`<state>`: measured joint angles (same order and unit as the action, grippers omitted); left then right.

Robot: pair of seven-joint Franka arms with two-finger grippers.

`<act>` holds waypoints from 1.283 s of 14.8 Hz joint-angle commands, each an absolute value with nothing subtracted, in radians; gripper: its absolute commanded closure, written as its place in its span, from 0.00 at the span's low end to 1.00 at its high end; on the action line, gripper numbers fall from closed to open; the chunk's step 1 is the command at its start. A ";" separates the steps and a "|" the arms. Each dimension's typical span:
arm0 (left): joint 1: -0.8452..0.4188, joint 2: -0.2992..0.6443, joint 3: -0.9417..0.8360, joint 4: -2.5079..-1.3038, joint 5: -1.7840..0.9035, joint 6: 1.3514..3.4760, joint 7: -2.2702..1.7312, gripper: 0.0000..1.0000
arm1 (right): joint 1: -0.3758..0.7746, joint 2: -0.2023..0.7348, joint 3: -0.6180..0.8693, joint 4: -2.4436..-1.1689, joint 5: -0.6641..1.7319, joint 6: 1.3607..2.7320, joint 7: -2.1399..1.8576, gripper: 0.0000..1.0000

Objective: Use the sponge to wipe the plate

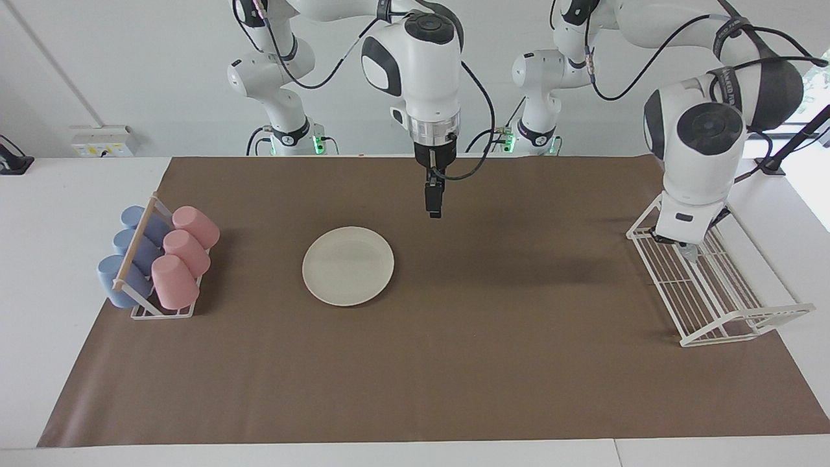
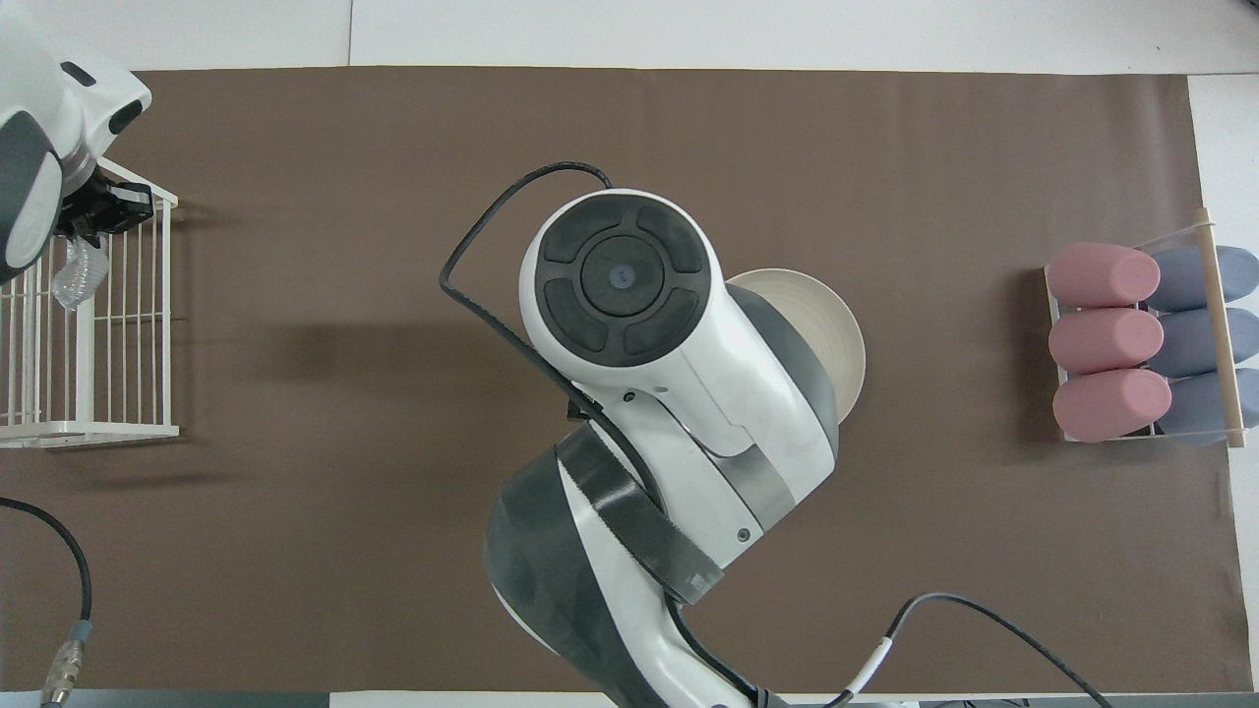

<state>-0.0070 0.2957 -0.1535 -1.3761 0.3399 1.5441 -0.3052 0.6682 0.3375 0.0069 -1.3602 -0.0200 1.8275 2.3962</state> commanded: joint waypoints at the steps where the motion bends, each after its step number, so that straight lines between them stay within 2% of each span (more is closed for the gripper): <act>1: 0.031 0.267 -0.137 -1.339 0.012 1.502 -0.291 1.00 | 0.682 0.379 0.011 -1.299 -0.054 1.818 2.407 0.00; 4: 0.092 0.252 -0.135 -1.354 -0.297 1.505 -0.293 1.00 | 0.699 0.417 0.012 -1.247 -0.057 1.754 2.405 0.00; 6: 0.148 0.201 -0.137 -1.464 -0.513 1.535 -0.290 1.00 | 0.726 0.430 0.011 -1.226 -0.061 1.706 2.375 0.00; 8: 0.170 0.128 -0.137 -1.631 -0.708 1.633 -0.241 1.00 | 0.739 0.442 0.012 -1.186 -0.061 1.671 2.376 0.00; 10: 0.167 0.075 -0.138 -1.774 -0.870 1.698 -0.139 1.00 | 0.759 0.440 0.015 -1.187 -0.058 1.686 2.376 0.00; 14: 0.155 0.049 -0.147 -1.909 -1.145 1.716 0.003 1.00 | 0.775 0.434 0.015 -1.189 -0.075 1.675 2.349 0.03; 17: 0.120 0.018 -0.150 -2.035 -1.271 1.738 0.183 1.00 | 0.772 0.434 0.015 -1.189 -0.064 1.684 2.342 0.03; 19: 0.071 0.014 -0.150 -2.078 -1.330 1.752 0.242 1.00 | 0.776 0.436 0.015 -1.189 -0.072 1.701 2.336 0.03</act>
